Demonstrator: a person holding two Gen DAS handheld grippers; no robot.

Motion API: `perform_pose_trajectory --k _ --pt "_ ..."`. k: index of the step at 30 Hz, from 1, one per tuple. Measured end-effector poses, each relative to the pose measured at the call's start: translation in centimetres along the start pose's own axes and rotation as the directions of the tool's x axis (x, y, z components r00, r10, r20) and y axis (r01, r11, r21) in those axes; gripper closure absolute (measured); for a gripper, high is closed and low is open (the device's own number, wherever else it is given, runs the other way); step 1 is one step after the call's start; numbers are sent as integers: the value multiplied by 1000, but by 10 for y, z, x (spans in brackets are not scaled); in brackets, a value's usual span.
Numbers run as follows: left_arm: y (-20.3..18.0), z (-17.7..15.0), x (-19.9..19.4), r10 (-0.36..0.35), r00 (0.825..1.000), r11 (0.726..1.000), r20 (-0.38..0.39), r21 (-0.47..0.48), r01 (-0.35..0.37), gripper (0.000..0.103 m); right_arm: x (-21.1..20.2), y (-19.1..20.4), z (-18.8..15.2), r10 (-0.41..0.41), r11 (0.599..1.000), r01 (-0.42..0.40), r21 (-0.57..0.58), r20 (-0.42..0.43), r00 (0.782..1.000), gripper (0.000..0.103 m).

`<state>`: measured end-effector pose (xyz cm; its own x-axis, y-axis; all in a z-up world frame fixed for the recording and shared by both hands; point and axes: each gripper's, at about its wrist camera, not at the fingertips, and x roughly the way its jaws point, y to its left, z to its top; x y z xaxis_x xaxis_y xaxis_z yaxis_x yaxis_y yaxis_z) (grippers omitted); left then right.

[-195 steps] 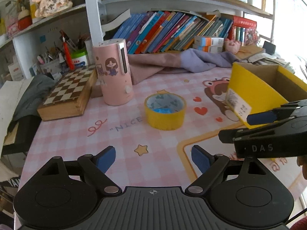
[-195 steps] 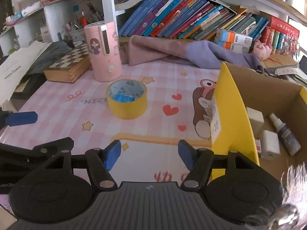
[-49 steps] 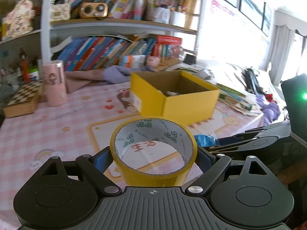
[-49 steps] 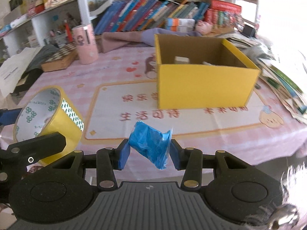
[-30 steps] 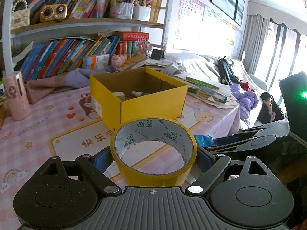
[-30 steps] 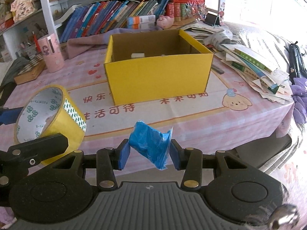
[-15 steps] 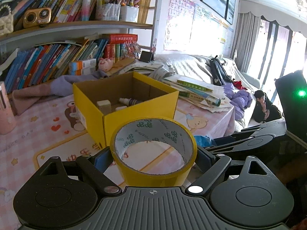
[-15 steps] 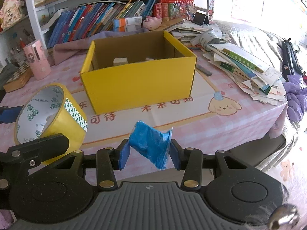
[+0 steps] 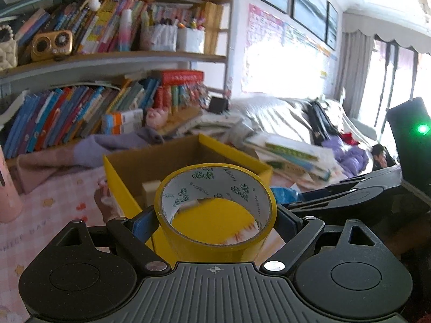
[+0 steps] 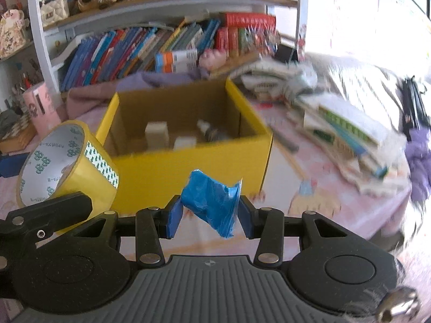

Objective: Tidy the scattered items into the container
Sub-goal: 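Carry the yellow tape roll and blue bag with both tools toward the yellow box, then open the left tool over the yellow box while the right tool drops the blue bag inside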

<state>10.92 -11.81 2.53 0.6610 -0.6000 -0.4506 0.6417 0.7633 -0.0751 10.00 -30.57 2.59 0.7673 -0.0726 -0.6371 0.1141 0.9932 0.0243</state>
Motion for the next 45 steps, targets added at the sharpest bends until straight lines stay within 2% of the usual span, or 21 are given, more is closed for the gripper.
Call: perform_pose_trajectory --k 5,10,16,21,25,29,35,39,42,45 --pt "3 20 26 66 997 998 29 -14 -66 12 18 -13 35 34 997 -28 -77 74 997 61" --pt "4 32 52 141 990 990 23 -21 -140 12 47 -25 59 93 986 -82 -146 66 993 61" --pt "-1 35 90 237 971 971 -39 18 -237 12 88 -30 71 166 957 -162 -239 -4 986 61" --pt "-5 32 113 291 951 957 -105 39 -288 12 121 -29 77 199 928 -205 -312 -51 979 61" --pt "-6 31 127 325 933 946 -153 62 -319 12 142 -23 80 233 894 -256 -368 -107 967 61" --pt "-8 24 138 347 912 938 -220 81 -337 12 160 -18 77 248 869 -309 -386 -200 948 61" --pt "-8 23 140 366 902 930 -229 55 -363 12 164 -19 77 262 855 -325 -404 -205 943 61" --pt "-16 22 138 417 887 909 -200 76 -410 11 163 -21 77 277 850 -337 -404 -202 939 60" --pt "-22 23 133 451 877 893 -169 91 -441 9 159 -25 76 289 859 -341 -381 -189 939 57" --pt "-25 25 126 473 869 881 -147 62 -469 8 153 -30 77 299 872 -341 -352 -168 939 54"
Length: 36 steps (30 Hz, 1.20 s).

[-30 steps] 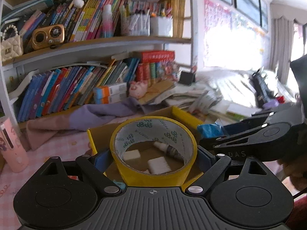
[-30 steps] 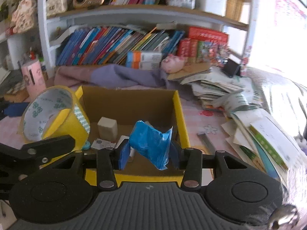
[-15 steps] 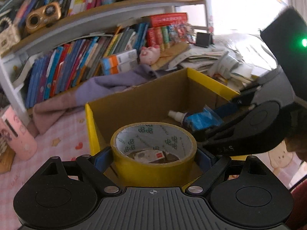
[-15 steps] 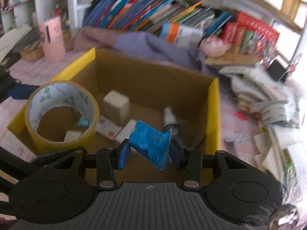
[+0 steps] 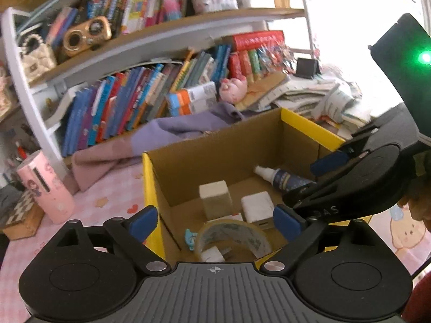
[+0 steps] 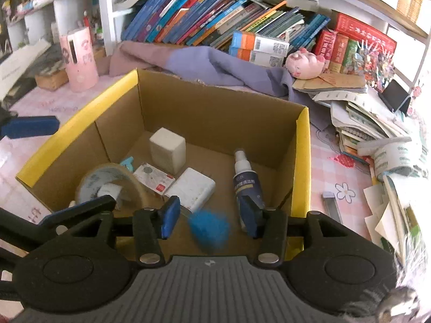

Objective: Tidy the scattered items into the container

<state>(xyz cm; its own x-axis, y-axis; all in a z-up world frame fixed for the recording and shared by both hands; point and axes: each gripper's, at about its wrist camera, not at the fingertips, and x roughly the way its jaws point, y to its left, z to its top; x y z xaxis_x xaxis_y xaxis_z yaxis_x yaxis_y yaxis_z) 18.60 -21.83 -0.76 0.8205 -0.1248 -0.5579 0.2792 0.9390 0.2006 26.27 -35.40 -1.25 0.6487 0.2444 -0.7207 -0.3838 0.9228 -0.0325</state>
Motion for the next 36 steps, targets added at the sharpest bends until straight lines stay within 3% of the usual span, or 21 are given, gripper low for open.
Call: perform_pose_trajectory --k 10,21,36 --pt "21 -6 -39 66 994 984 82 -168 -51 8 -39 4 -5 -33 998 26 65 98 995 53" --pt "43 -33 -91 110 987 963 116 -258 -77 7 -82 39 -28 -77 991 57 118 174 982 48" --pt "68 -100 -159 122 992 943 37 -315 -104 7 -127 121 -83 -54 994 39 104 137 989 43"
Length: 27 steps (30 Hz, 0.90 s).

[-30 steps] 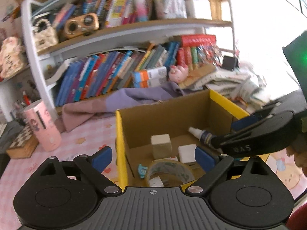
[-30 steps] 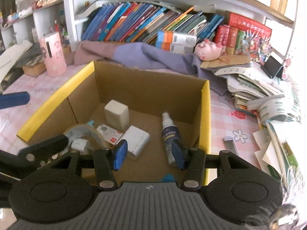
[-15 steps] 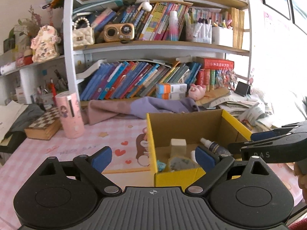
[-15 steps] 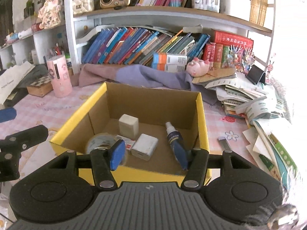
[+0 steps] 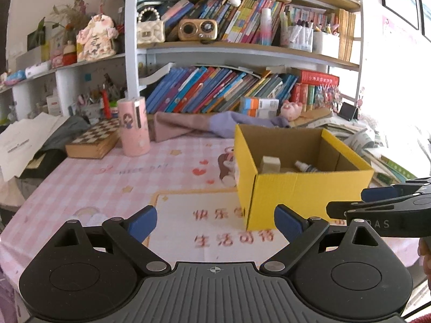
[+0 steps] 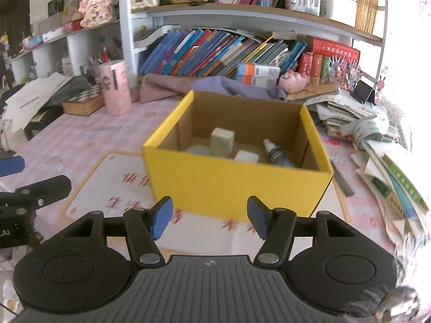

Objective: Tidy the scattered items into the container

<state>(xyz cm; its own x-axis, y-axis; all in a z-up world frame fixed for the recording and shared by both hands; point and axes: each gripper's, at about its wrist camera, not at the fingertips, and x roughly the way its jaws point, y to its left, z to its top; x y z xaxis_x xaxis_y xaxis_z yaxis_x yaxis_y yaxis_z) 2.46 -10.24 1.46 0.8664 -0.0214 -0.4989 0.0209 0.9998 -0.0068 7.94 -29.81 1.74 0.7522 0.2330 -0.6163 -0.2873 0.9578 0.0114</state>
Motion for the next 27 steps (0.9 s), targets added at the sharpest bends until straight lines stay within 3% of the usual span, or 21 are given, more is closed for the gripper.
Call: perform_pose_trajectory --k 14,17,27 --pt "21 -26 -31 -5 999 1000 -45 25 6 7 -29 29 -34 -14 998 16 65 -31 999 37" --pt "24 -29 -34 -4 999 999 -51 31 5 6 -31 34 -39 -21 998 23 64 -36 999 27" --pt "30 -37 -36 8 996 998 -92 59 -3 0 -32 41 -48 -33 996 39 85 -68 997 11"
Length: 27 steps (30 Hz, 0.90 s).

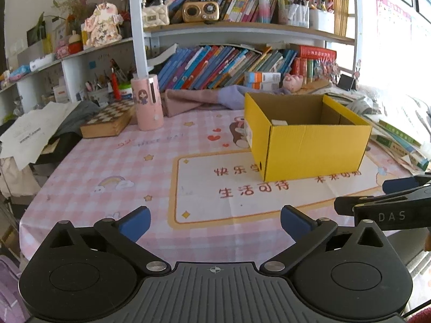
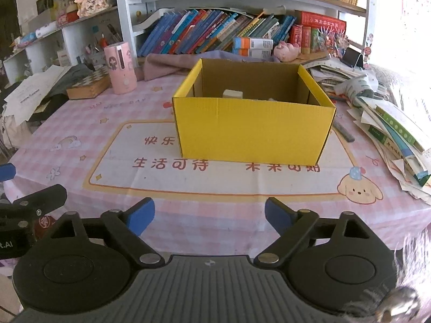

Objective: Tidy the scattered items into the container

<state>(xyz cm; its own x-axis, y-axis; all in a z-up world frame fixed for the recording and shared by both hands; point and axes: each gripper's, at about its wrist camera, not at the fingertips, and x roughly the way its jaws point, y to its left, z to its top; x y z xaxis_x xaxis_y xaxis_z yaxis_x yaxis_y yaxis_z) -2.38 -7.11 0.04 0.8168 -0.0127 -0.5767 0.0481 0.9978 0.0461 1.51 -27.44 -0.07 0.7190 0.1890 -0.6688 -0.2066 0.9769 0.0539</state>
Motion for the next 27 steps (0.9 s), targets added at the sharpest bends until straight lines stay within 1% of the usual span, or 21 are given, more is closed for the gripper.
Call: perform_pose_trajectory --k 2,6,18,27 --pt "2 -1 1 -5 1000 1000 -14 -4 5 0 0 1 -1 -3 1000 3 -1 1 1000 8" --pt "6 -3 3 -10 999 1000 -31 -18 9 0 -1 4 -1 0 1000 0 -11 2 1000 7" --pt "9 -5 5 -5 999 999 -49 -38 4 0 -1 8 1 4 1000 -4 -25 -6 1000 6" --pt "7 -5 9 -25 998 999 -57 -37 23 0 3 6 1 -2 1000 2 -17 -14 1000 5"
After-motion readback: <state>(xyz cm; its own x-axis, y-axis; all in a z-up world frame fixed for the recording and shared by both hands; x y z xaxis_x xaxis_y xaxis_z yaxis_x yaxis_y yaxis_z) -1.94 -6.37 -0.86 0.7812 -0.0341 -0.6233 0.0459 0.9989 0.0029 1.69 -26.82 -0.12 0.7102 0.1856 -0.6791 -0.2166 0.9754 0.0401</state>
